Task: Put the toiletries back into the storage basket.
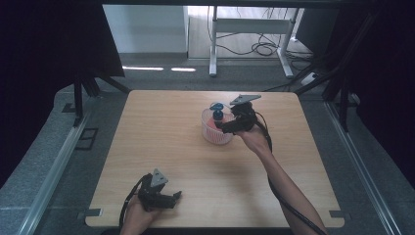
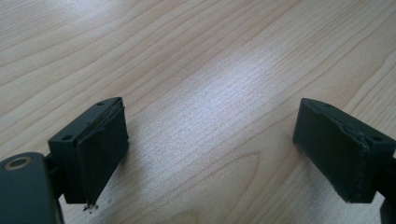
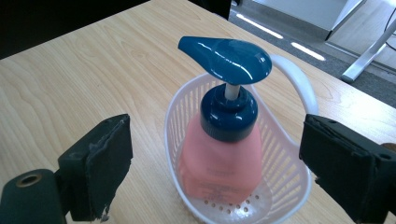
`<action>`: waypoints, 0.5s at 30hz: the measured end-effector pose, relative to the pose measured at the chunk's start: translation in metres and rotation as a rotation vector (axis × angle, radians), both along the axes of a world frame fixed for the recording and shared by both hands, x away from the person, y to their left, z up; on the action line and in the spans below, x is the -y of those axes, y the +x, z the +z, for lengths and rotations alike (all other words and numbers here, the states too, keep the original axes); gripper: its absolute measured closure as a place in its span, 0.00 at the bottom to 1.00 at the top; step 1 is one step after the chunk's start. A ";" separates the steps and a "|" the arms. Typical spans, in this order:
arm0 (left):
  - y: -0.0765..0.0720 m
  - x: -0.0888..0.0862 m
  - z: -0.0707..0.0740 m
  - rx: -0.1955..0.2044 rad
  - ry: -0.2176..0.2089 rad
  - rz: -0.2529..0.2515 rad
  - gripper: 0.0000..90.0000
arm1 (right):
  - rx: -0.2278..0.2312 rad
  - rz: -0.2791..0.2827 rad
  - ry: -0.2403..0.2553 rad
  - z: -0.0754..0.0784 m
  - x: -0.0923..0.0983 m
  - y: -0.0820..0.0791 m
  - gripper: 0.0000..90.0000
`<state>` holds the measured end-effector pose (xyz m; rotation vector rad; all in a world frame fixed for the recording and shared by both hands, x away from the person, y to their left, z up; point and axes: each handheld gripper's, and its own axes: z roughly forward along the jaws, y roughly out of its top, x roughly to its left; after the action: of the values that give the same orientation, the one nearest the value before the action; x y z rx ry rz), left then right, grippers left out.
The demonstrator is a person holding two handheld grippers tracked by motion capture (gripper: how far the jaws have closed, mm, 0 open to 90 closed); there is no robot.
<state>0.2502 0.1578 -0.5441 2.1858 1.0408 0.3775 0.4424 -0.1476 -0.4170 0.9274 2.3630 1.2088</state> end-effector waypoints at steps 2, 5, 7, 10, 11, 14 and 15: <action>0.000 0.000 0.000 0.000 0.000 0.000 0.11 | 0.002 0.002 0.003 0.001 0.002 -0.002 0.10; 0.000 0.000 0.000 0.000 0.000 0.001 0.11 | 0.003 0.003 0.005 0.002 0.004 -0.006 0.10; 0.000 0.000 0.000 0.000 0.001 0.001 0.11 | 0.002 0.006 0.007 0.003 0.005 -0.007 0.10; 0.000 0.000 0.000 0.000 0.001 0.001 0.11 | -0.002 0.009 0.009 0.003 0.005 -0.010 0.09; 0.000 0.000 0.000 0.001 0.001 0.002 0.11 | -0.003 0.010 0.007 0.003 0.005 -0.010 0.09; 0.000 0.000 0.000 0.001 0.001 0.002 0.11 | -0.006 0.013 0.001 0.002 0.005 -0.013 0.09; 0.000 0.000 0.000 0.001 0.001 0.003 0.11 | -0.006 0.014 0.001 0.002 0.005 -0.013 0.09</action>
<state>0.2502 0.1576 -0.5441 2.1849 1.0437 0.3799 0.4289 -0.1525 -0.4148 0.9169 2.3779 1.2139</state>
